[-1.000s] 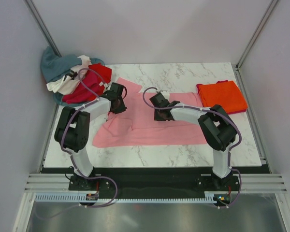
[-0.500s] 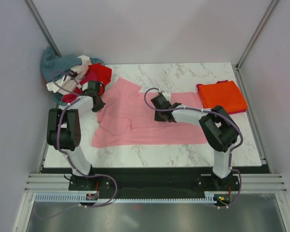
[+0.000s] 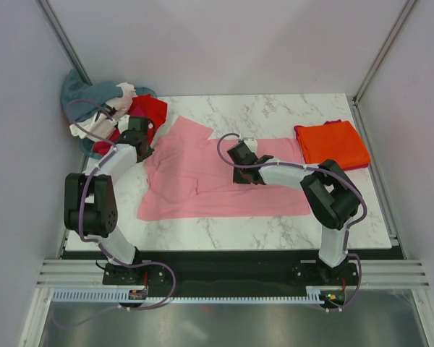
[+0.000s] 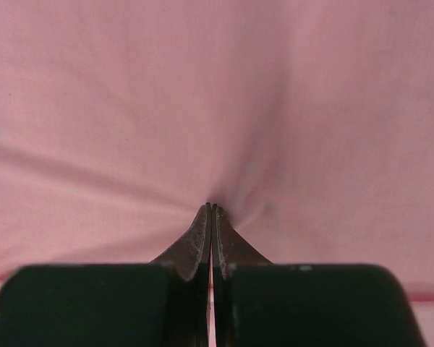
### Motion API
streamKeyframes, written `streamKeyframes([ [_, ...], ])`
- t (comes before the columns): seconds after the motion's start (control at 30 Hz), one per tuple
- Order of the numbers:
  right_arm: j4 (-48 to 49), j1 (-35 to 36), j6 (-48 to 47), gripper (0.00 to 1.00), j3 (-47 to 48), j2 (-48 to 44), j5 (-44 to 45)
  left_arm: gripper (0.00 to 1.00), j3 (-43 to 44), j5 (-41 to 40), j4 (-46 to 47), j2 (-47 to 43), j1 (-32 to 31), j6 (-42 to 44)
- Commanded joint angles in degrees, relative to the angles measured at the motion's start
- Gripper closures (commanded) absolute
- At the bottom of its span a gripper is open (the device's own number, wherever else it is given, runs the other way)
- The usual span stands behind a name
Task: Fold and stack the t-shirts
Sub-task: Fold the tshirt
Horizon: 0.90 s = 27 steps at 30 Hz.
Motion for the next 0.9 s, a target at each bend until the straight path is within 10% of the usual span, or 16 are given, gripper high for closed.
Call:
streamKeyframes([
  [0.0,-2.2,-0.1,-0.1,1.0,-0.3,-2.8,1.1,0.76,-0.4,0.2,1.1,-4.4,-2.1,0.8],
  [0.87,-1.9,-0.1,0.5,1.0,-0.4,-5.0,0.3,0.83,-19.8,8.0,3.9,-9.9,1.1,-9.7],
])
